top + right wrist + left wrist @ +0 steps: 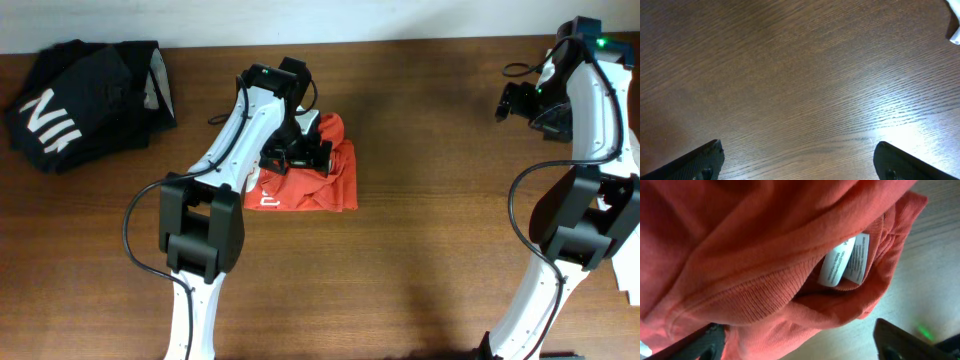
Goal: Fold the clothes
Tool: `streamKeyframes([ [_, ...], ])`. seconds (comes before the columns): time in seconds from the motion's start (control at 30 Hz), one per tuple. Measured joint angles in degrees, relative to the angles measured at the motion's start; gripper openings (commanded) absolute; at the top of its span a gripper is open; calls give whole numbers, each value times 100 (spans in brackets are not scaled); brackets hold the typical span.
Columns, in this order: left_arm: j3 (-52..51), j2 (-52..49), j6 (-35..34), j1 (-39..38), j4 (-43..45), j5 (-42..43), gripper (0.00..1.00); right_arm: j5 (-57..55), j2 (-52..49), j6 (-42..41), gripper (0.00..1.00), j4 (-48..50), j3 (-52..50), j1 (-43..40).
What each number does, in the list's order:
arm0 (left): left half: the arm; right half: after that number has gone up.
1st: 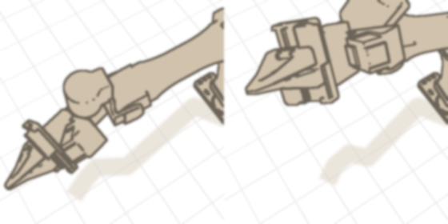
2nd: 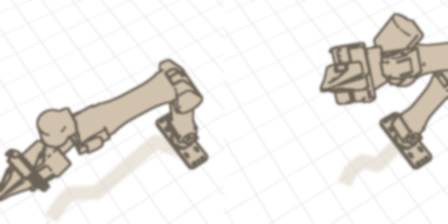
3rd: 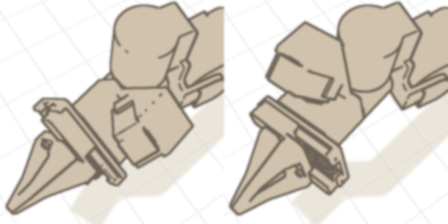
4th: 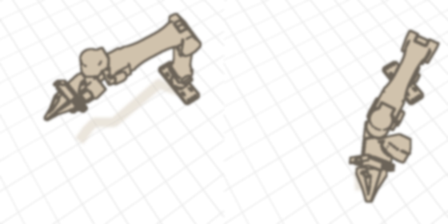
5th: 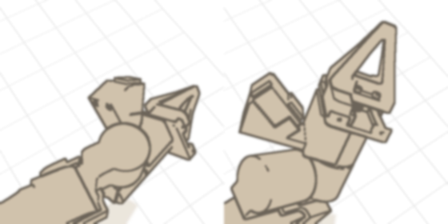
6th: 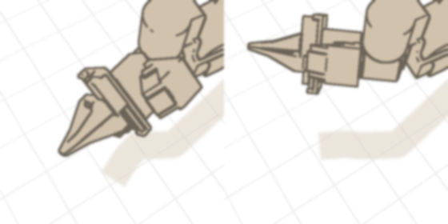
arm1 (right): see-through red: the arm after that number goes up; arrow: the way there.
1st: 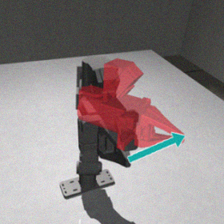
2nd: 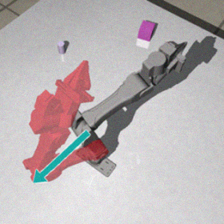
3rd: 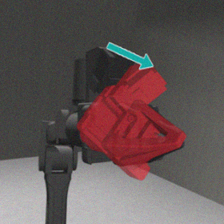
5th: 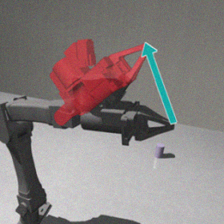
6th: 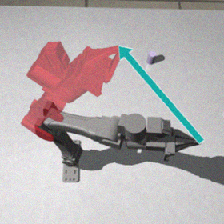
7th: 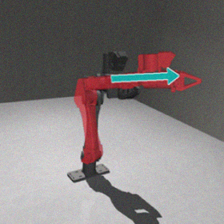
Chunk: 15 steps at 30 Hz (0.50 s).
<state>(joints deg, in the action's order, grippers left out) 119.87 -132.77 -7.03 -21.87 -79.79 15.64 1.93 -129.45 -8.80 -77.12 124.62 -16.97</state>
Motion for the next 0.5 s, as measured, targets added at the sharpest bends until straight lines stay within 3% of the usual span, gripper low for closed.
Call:
streamKeyframes([
  [0.03, 0, 0, -2, 2, -9, -2, 79, 0, 0, 2, 99, -2, 0, 0],
  [0.1, -2, 0, 4, 0, -13, -2, 48, 0, 2, 0, 99, -2, 0, 0],
  [0.2, -4, 0, 4, -22, -13, 0, 24, 0, 2, 2, 99, -2, 0, 0],
  [0.27, -4, 0, 26, -26, -20, 2, 0, 0, 0, 2, 99, -2, 0, 0],
  [0.5, 109, 2, 35, -74, -348, 0, 2, 0, 2, 4, 99, -2, 0, 0],
])
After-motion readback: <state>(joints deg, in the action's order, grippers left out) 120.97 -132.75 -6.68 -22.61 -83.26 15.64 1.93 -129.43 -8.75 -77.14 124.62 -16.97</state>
